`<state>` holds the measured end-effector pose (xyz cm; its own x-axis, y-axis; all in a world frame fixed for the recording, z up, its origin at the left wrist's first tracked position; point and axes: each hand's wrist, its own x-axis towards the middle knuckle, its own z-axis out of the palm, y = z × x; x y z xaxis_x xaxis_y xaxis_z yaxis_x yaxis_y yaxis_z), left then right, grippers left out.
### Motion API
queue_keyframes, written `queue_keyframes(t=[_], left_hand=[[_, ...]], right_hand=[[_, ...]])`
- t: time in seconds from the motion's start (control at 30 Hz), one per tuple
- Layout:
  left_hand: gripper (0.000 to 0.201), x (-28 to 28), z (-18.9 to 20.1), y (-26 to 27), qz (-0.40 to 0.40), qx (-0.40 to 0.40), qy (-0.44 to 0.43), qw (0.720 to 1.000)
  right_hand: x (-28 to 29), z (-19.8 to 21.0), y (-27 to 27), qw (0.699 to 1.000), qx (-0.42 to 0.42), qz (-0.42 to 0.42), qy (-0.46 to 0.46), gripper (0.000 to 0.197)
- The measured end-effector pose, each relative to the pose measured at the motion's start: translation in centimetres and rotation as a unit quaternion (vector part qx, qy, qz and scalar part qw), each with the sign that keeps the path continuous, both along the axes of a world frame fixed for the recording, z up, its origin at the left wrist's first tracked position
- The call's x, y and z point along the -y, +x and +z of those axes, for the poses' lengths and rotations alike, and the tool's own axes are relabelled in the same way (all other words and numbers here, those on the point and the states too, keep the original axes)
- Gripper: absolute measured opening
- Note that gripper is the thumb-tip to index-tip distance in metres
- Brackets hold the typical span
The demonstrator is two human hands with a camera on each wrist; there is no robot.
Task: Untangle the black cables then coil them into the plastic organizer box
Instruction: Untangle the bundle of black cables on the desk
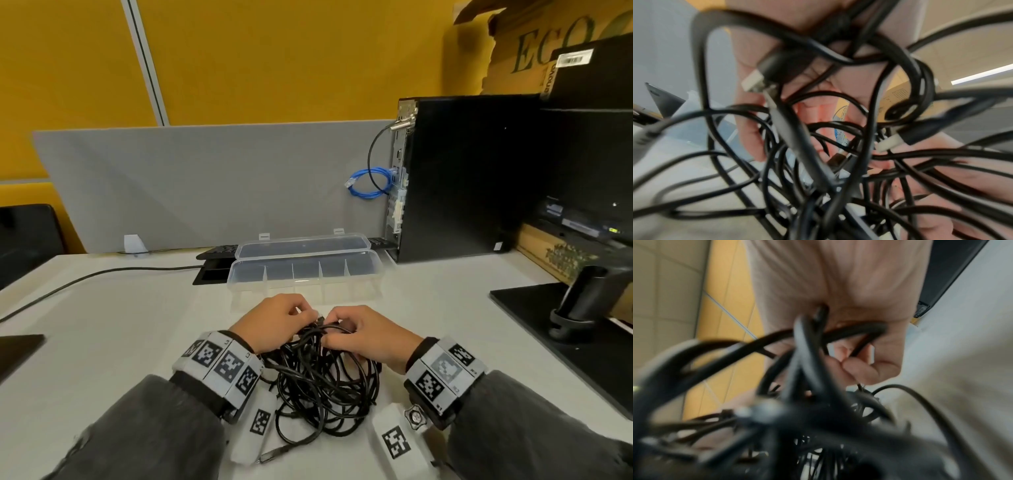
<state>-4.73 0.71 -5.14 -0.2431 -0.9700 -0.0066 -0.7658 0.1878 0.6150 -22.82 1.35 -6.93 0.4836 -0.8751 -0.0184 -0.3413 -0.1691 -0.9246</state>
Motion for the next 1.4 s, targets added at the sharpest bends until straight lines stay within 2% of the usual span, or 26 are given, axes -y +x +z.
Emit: queue_keyframes(t=[0.1, 0.17, 0.23, 0.3, 0.33, 0.37, 0.4, 0.43, 0.47, 0.5, 0.57, 0.6, 0.67, 0.73, 0.83, 0.9, 1.0, 1.07, 1.17, 1.27, 1.33, 1.4], left_hand=[[0.008, 0.4, 0.3, 0.0, 0.014, -0.103, -0.044, 0.994], [0.008, 0.4, 0.6, 0.3, 0.072, -0.163, -0.093, 0.98], [0.024, 0.3, 1.0, 0.7, 0.125, -0.218, -0.093, 0.963], [0.052, 0.1, 1.5, 0.8, 0.136, -0.289, 0.009, 0.948], [0.064, -0.1, 1.6, 0.7, 0.111, -0.341, 0.085, 0.93], [0.07, -0.1, 1.6, 0.6, 0.066, -0.408, 0.16, 0.896], [0.07, -0.1, 1.6, 0.4, 0.015, -0.476, 0.221, 0.851], [0.063, -0.2, 1.8, 0.2, -0.017, -0.532, 0.249, 0.809], [0.05, -0.2, 2.0, 0.1, -0.028, -0.568, 0.246, 0.785], [0.037, -0.4, 2.2, -0.1, -0.023, -0.585, 0.221, 0.78], [0.031, -0.6, 2.4, -0.4, -0.003, -0.592, 0.157, 0.79], [0.032, -0.7, 2.4, -0.4, 0.003, -0.594, 0.125, 0.795], [0.025, -1.2, 2.6, -0.6, 0.021, -0.593, 0.061, 0.802], [0.021, -1.5, 2.4, -0.9, 0.013, -0.553, 0.009, 0.833], [0.023, -1.9, 2.0, -1.6, -0.03, -0.458, -0.024, 0.888], [0.028, -1.9, 1.4, -1.7, -0.053, -0.396, -0.034, 0.916], [0.043, -1.7, 0.5, -1.4, -0.079, -0.345, -0.009, 0.935], [0.044, -1.5, 0.2, -1.1, -0.083, -0.346, 0.016, 0.934], [0.059, -1.4, 0.2, -0.7, -0.095, -0.392, 0.046, 0.914], [0.064, -1.0, 0.1, -0.2, -0.097, -0.442, 0.086, 0.887], [0.061, -0.8, 0.1, -0.1, -0.084, -0.488, 0.122, 0.86], [0.057, -0.7, 0.3, 0.0, -0.074, -0.526, 0.171, 0.83]], right_hand=[[0.5, 0.7, -0.9, 0.998, 0.051, -0.032, 0.002, 0.02], [0.8, 1.5, -1.8, 0.994, 0.088, -0.057, -0.01, 0.026], [1.1, 2.5, -2.5, 0.988, 0.129, -0.074, -0.041, 0.032], [1.2, 3.5, -2.9, 0.98, 0.156, -0.081, -0.096, 0.037], [1.1, 3.9, -2.8, 0.975, 0.166, -0.078, -0.125, 0.039], [0.9, 4.1, -2.5, 0.971, 0.17, -0.073, -0.151, 0.04], [0.7, 4.2, -2.2, 0.969, 0.164, -0.06, -0.177, 0.042], [0.4, 4.3, -2.0, 0.967, 0.147, -0.043, -0.201, 0.043], [0.2, 4.4, -1.7, 0.967, 0.12, -0.028, -0.222, 0.043], [0.0, 4.4, -1.8, 0.968, 0.089, -0.015, -0.235, 0.042], [-0.3, 5.0, -2.5, 0.972, 0.047, 0.0, -0.23, 0.032], [-0.3, 5.3, -3.0, 0.975, 0.051, -0.019, -0.217, 0.029], [-0.1, 5.6, -3.8, 0.972, 0.116, -0.125, -0.16, 0.038], [-0.1, 5.5, -4.0, 0.967, 0.188, -0.166, -0.04, 0.043], [-0.5, 4.7, -3.1, 0.967, 0.229, -0.072, 0.087, 0.055], [-0.5, 3.8, -2.7, 0.951, 0.274, -0.034, 0.14, 0.058], [-0.1, 3.1, -2.4, 0.948, 0.278, -0.047, 0.149, 0.037], [0.4, 2.8, -2.5, 0.951, 0.271, -0.09, 0.117, 0.015], [0.9, 2.7, -2.8, 0.946, 0.294, -0.132, 0.027, 0.005], [1.0, 2.8, -3.4, 0.927, 0.34, -0.147, -0.063, 0.018], [1.1, 2.7, -3.7, 0.918, 0.331, -0.18, -0.122, 0.028], [0.9, 2.8, -3.6, 0.913, 0.307, -0.205, -0.174, 0.02]])
